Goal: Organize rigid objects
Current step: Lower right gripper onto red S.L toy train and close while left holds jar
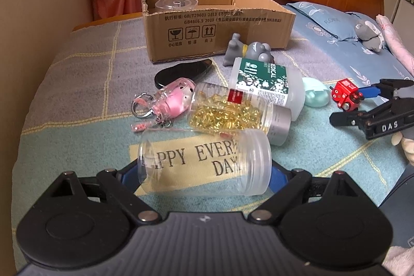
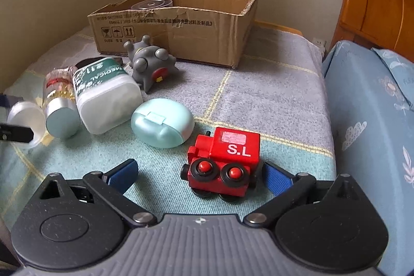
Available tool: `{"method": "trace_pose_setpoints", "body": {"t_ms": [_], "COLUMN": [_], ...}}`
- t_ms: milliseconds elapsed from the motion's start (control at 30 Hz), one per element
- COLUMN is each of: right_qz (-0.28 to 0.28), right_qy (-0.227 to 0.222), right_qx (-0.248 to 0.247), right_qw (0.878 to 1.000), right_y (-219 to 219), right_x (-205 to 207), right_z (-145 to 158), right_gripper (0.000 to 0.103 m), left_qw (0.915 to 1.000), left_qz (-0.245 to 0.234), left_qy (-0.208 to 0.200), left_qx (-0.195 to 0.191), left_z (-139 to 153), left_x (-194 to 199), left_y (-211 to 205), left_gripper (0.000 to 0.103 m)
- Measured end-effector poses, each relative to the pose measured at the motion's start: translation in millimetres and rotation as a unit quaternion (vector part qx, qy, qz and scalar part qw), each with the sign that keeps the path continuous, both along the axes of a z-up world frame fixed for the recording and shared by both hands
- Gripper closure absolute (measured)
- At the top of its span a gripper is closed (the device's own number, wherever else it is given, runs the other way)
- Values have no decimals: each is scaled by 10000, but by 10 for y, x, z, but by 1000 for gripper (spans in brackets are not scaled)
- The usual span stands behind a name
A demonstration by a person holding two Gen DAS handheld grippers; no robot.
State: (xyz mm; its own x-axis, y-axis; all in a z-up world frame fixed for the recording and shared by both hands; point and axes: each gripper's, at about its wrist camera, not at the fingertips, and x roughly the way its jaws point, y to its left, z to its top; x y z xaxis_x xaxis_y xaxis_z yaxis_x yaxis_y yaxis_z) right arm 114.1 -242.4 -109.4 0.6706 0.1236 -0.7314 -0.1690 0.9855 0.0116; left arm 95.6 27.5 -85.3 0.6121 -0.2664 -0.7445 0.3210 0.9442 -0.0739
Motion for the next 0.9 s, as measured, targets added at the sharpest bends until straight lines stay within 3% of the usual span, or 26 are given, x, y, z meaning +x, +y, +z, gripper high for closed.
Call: {"method": "trace_pose_setpoints", "body": {"t_ms": [267, 333, 767, 900], "right_qz": [-185, -232, -241, -173], "right_qy": [3, 31, 82, 93], "right_qx": [-67, -105, -180, -228], "right_qw": [9998, 9997, 9995, 9995], "right_y": [-69, -66, -17, -6], "right_x": [39, 51, 17, 14], "right_z": [76, 70, 194, 286], "right_gripper": [27, 38, 41, 46], "left_qw": [10000, 10000, 9998, 9997], "left_qz": [-15, -17, -177, -221], "left_qy": [-7, -30, -21, 12], "left_qx": [0, 3, 83, 77], "left_z": [16, 28, 129, 185], "left_x": [3, 4, 13, 6], "left_y": [6, 9, 12, 28], "left_gripper": [11, 11, 12, 12]}}
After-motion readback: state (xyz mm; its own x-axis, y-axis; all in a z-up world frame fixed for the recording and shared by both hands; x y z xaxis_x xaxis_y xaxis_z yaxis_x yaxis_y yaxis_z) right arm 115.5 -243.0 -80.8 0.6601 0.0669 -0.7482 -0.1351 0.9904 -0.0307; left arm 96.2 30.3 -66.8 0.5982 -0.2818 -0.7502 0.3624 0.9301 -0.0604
